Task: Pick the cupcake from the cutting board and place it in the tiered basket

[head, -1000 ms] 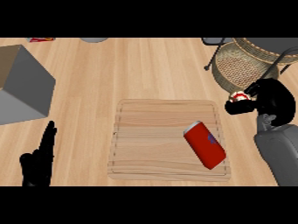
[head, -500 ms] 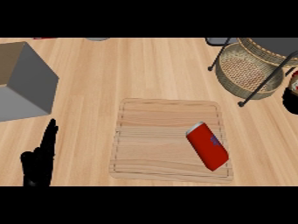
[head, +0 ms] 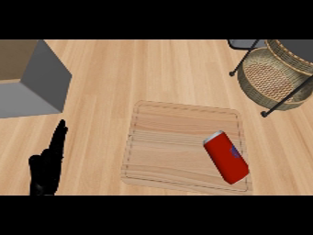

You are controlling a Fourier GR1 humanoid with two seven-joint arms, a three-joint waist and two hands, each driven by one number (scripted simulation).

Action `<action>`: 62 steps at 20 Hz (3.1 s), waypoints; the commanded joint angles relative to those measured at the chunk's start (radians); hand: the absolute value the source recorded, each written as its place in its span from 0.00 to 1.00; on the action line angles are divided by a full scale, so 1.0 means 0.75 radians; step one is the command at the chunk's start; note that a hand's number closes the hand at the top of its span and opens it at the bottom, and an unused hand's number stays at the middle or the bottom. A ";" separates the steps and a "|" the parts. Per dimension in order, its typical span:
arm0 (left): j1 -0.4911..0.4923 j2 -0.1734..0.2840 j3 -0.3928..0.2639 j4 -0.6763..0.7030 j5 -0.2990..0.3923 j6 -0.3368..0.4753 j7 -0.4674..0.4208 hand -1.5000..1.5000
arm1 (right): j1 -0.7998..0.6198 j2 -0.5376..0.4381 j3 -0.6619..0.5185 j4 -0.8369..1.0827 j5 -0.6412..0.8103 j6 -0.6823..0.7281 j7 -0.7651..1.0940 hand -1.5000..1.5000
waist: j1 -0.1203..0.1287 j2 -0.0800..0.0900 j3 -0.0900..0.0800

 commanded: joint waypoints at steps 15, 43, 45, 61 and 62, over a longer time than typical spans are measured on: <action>-0.030 -0.043 -0.026 0.079 -0.029 -0.034 0.015 0.50 | -0.412 -0.027 -0.229 0.755 0.012 0.128 -0.111 1.00 | 0.057 0.025 -0.001; -0.097 -0.057 0.018 0.092 -0.026 -0.092 0.060 0.50 | -0.473 0.249 -0.596 1.364 -0.240 -0.849 -0.657 0.00 | 0.055 0.029 0.001; -0.045 -0.095 -0.010 0.081 -0.046 -0.066 0.032 0.50 | -0.487 0.224 -0.600 1.332 -0.255 -0.887 -0.667 0.00 | 0.051 0.025 0.000; -0.017 -0.100 0.048 0.081 -0.071 -0.002 0.032 0.50 | 0.106 0.143 -0.881 0.258 -0.151 -0.693 -0.190 0.00 | -0.057 -0.004 -0.002; 0.011 -0.079 0.051 0.028 -0.058 -0.020 0.056 0.50 | 0.152 0.092 -0.956 0.213 -0.236 -0.625 -0.196 0.00 | -0.058 -0.006 -0.001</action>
